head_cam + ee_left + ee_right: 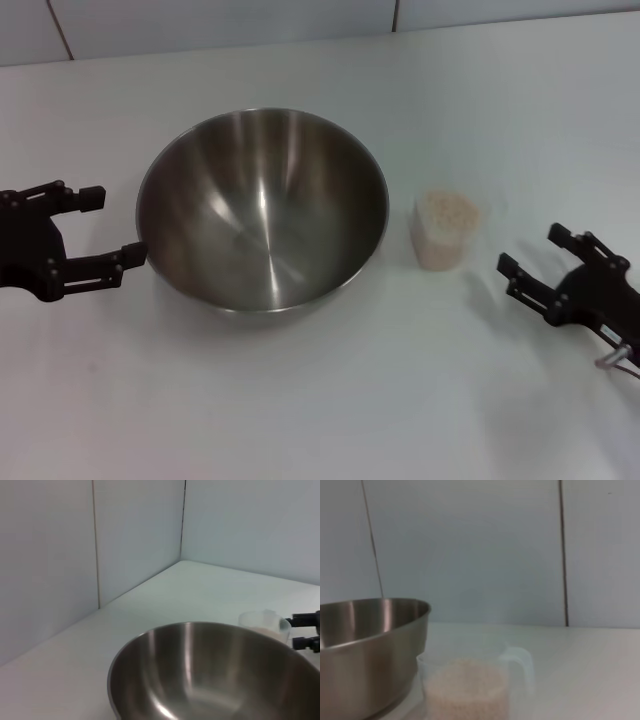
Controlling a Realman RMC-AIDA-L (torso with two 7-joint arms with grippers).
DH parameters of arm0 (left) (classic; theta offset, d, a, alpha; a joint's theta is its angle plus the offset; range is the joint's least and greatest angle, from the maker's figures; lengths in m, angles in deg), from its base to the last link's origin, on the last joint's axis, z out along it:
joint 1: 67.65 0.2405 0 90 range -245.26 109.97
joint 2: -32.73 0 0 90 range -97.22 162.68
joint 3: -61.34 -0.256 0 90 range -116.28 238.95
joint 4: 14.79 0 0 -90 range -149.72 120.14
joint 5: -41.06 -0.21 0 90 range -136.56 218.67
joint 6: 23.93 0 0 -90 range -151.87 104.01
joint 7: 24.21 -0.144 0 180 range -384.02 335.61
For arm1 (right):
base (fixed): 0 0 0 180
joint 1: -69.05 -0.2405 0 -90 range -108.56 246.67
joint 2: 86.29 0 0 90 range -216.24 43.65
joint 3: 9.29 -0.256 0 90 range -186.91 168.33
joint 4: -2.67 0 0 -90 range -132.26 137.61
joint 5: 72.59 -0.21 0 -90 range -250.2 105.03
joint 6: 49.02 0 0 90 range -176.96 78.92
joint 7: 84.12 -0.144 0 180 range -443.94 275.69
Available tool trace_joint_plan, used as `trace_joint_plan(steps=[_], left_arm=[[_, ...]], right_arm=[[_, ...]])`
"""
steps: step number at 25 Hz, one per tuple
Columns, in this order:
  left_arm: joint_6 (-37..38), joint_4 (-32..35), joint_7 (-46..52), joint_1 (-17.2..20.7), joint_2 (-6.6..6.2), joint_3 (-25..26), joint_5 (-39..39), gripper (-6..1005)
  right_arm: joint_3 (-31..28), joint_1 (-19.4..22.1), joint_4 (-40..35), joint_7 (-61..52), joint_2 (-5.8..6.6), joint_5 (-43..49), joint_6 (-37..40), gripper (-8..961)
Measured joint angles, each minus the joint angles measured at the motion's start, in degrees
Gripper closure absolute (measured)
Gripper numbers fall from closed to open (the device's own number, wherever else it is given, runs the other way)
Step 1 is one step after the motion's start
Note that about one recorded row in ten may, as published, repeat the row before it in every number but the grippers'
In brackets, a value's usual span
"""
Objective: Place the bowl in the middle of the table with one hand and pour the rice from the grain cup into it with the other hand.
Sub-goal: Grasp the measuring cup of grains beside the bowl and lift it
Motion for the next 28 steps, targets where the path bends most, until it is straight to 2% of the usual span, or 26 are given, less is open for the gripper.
trace_joint_plan(steps=[12,28], left_arm=[[0.1,-0.3,0.1,0.0,-0.03,-0.2,0.0,164],[0.2,-0.2,0.4,-0.6,0.03,-0.5,0.1,164]], right_arm=[[-4.1,-2.3,1.2,1.6,0.07,-0.1,-1.7,136],[-4.1,-5.4,1.2,1.7,0.1,0.0,-4.7,146]])
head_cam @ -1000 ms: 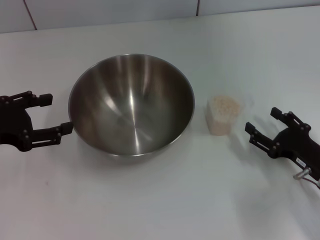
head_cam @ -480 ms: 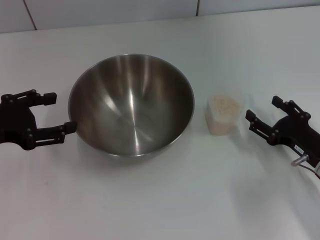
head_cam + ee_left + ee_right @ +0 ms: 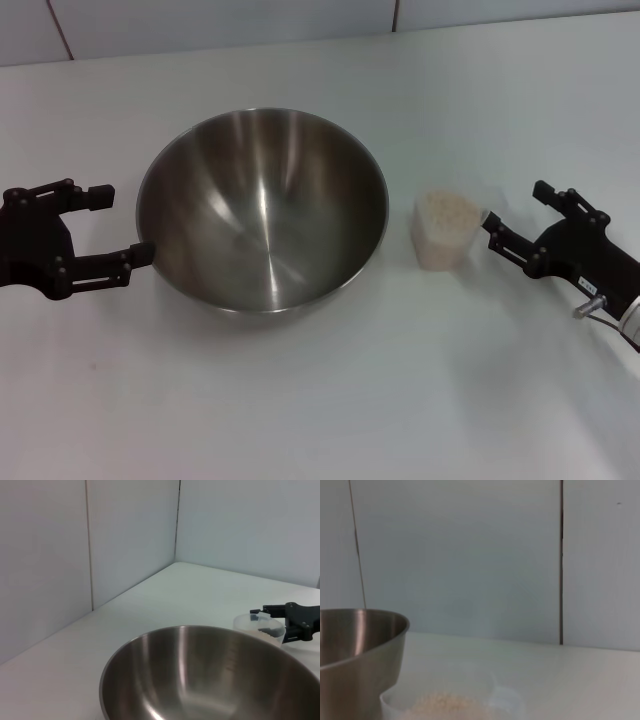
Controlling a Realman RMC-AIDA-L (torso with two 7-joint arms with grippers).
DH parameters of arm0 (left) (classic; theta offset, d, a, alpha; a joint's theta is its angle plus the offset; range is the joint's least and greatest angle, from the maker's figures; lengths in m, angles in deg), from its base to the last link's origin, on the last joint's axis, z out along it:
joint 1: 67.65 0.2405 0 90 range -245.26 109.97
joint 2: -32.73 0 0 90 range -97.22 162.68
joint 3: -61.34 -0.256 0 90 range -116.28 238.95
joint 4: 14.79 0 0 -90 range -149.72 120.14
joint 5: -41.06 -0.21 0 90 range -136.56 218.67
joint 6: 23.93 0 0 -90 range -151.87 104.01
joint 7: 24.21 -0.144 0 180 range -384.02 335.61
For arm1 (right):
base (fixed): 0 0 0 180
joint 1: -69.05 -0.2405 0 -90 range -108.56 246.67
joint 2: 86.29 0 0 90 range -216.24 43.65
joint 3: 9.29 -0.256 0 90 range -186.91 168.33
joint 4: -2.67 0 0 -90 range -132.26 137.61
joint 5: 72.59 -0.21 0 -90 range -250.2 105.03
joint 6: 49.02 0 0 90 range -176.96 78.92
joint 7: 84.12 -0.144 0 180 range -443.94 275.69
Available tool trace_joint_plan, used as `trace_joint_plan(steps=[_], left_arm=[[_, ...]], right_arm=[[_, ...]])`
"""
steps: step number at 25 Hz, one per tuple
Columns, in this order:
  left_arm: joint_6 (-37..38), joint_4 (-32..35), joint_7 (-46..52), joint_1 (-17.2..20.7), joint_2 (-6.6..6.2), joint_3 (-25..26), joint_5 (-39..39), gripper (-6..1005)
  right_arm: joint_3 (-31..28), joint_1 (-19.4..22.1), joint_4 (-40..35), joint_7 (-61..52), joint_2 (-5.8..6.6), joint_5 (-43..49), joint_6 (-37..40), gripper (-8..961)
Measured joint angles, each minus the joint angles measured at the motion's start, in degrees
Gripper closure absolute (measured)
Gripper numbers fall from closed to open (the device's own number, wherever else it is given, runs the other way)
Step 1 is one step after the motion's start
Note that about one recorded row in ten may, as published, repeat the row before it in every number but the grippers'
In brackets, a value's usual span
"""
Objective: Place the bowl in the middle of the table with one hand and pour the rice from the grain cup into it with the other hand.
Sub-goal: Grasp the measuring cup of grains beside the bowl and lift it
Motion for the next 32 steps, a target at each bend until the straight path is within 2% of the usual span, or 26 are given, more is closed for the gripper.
trace_joint_plan(steps=[19,22,32], left_arm=[[0.6,-0.7,-0.2,-0.1,0.0,-0.1,0.0,164],[0.8,-0.8,-0.2,-0.1,0.0,-0.1,-0.1,164],[1.3,-0.7,-0.1,-0.1,0.06,-0.1,-1.4,164]], right_arm=[[-0.7,-1.6,0.4,0.3,-0.03,-0.1,1.4,166],[-0.7,-1.5,0.5,0.3,-0.02,-0.1,2.2,346],[-1.4,-1.3,2.1,3.2,-0.09,-0.1,2.9,584]])
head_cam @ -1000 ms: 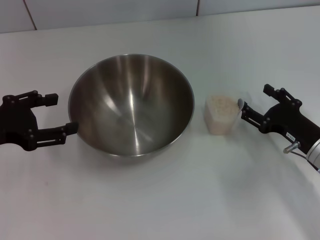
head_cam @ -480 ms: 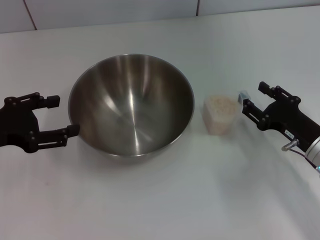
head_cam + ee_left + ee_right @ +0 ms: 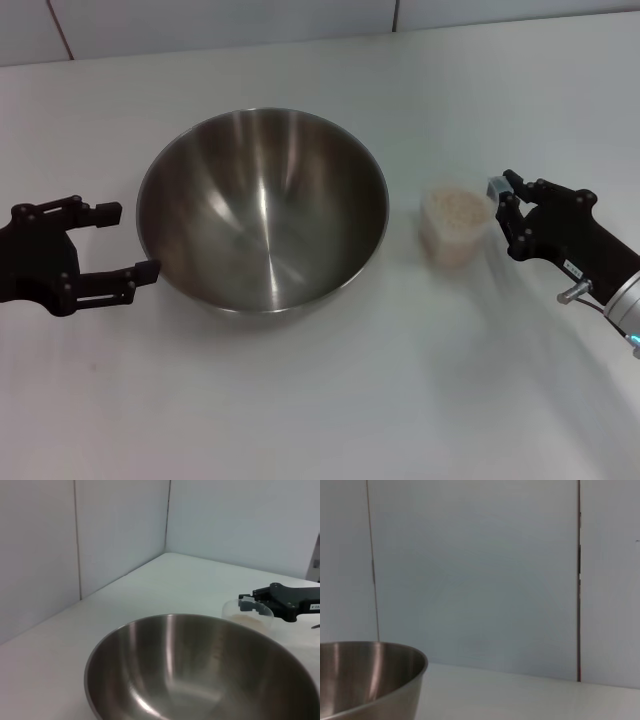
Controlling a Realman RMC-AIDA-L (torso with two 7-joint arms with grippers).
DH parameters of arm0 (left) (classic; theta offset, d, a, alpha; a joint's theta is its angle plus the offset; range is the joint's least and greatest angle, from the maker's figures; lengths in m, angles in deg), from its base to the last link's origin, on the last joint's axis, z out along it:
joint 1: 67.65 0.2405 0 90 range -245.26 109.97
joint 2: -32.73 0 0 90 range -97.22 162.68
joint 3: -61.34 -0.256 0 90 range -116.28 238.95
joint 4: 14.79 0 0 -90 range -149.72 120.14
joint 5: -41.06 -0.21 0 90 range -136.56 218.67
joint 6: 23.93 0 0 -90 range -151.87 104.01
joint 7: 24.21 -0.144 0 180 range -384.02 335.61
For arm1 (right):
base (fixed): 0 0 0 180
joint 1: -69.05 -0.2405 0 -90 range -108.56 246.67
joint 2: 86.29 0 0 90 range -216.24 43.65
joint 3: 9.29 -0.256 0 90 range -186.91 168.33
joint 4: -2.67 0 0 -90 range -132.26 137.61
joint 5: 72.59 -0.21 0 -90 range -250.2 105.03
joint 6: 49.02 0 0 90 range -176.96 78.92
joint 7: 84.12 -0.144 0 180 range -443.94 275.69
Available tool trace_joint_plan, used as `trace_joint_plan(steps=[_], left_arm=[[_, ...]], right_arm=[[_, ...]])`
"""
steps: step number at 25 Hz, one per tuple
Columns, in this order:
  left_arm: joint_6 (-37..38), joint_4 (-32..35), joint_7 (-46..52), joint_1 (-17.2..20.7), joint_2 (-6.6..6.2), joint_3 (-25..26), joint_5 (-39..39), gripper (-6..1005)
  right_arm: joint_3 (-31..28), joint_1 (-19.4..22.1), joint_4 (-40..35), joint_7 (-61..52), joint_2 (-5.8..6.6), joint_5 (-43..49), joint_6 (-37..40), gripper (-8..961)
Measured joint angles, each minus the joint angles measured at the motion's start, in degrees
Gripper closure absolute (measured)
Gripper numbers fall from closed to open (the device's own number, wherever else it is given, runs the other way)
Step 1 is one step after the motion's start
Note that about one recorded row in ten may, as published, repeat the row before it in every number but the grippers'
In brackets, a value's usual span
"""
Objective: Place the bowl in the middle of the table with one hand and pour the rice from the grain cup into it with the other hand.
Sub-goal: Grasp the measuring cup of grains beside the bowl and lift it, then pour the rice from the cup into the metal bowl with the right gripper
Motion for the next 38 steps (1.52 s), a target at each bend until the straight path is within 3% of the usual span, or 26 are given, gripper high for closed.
trace_joint_plan(steps=[6,10,15,18,23,28,32,33,38], left_arm=[[0.3,0.2,0.0,-0.1,-0.04,0.0,0.0,164],[0.6,0.4,0.0,-0.4,-0.07,0.0,0.0,164],[0.9,0.4,0.1,-1.0,-0.07,0.1,0.0,164],[1.0,0.5,0.2,-1.6,-0.07,0.1,-0.1,164],[1.0,0.5,0.4,-2.3,0.07,0.0,-1.8,164],[1.0,0.5,0.9,-2.5,0.11,0.0,-2.2,164],[1.0,0.7,1.0,-2.8,0.11,0.0,-2.2,164],[1.0,0.7,1.0,-2.8,0.11,0.0,-2.2,164],[1.0,0.7,1.0,-3.1,0.11,0.0,-2.2,164]], right_arm=[[-1.4,0.4,0.0,0.1,0.0,0.0,2.6,828],[-3.0,1.0,0.0,0.2,0.02,0.0,5.9,887],[-7.7,1.8,-0.1,5.0,0.05,0.0,15.8,928],[-9.9,-0.4,0.0,7.8,0.13,0.0,19.8,936],[-10.2,-6.2,1.9,16.4,0.05,0.0,19.7,937],[-9.4,-8.7,10.6,43.8,0.0,0.5,16.0,937],[-8.1,-8.2,17.6,76.4,-0.14,0.7,12.9,936],[-7.7,-8.1,19.8,89.0,-0.21,0.7,10.8,936],[-5.3,-8.2,21.1,105.2,-0.31,1.5,8.9,936]])
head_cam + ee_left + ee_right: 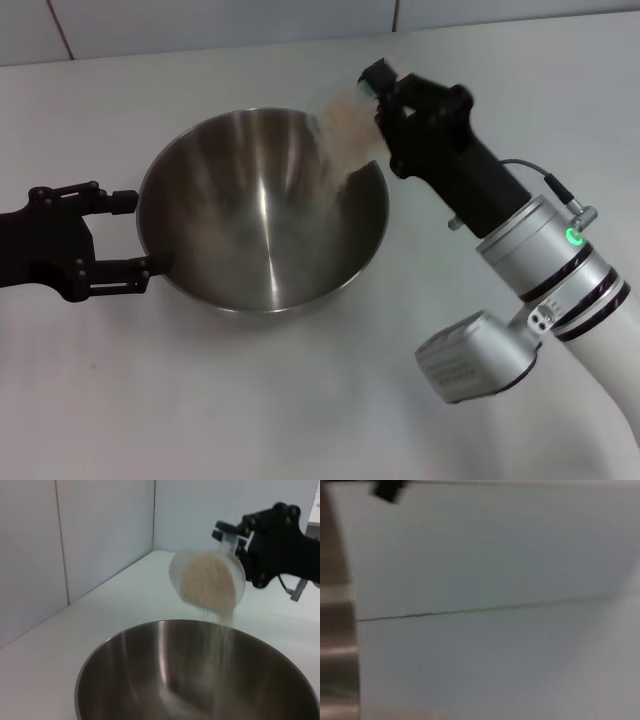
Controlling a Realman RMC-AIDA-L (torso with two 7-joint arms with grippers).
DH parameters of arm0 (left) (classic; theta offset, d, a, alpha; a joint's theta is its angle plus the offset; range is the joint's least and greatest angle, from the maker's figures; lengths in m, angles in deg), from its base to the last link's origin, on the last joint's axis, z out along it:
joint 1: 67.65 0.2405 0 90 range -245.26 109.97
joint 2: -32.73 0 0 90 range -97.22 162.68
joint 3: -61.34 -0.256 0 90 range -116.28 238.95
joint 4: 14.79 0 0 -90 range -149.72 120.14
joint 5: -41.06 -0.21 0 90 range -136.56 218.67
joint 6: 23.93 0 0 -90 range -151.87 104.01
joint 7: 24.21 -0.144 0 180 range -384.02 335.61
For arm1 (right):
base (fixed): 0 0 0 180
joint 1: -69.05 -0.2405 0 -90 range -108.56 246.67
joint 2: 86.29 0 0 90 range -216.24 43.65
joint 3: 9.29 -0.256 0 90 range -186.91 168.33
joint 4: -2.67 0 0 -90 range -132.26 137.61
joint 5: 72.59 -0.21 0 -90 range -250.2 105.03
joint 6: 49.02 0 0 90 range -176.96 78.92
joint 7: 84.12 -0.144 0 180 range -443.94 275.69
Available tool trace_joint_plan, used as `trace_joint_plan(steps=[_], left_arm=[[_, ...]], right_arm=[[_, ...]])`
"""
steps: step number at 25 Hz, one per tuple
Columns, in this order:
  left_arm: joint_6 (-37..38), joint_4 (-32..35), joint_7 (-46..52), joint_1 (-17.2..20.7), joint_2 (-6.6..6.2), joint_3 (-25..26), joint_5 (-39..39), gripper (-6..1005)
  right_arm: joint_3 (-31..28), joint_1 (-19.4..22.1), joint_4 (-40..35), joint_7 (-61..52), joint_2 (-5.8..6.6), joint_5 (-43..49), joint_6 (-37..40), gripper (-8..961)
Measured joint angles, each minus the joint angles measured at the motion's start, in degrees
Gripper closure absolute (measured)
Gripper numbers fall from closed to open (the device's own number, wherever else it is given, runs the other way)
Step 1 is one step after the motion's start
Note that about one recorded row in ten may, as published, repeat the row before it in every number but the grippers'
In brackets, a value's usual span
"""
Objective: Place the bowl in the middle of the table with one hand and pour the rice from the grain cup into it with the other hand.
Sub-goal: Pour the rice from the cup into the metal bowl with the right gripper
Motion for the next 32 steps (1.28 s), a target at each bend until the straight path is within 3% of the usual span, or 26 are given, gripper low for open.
trace_joint_plan(steps=[21,28,32], left_arm=[[0.2,0.0,0.0,-0.5,0.0,-0.1,0.0,164],[0.5,0.0,0.0,-0.7,0.0,-0.1,0.0,164],[0.6,0.0,0.0,-0.9,0.0,-0.1,0.0,164]], right_arm=[[0.8,-1.3,4.4,55.9,-0.13,6.8,-7.9,939],[0.4,-1.1,4.3,59.6,-0.13,11.0,-8.7,938],[-2.8,-0.4,9.8,50.9,-0.12,8.2,-9.1,938]])
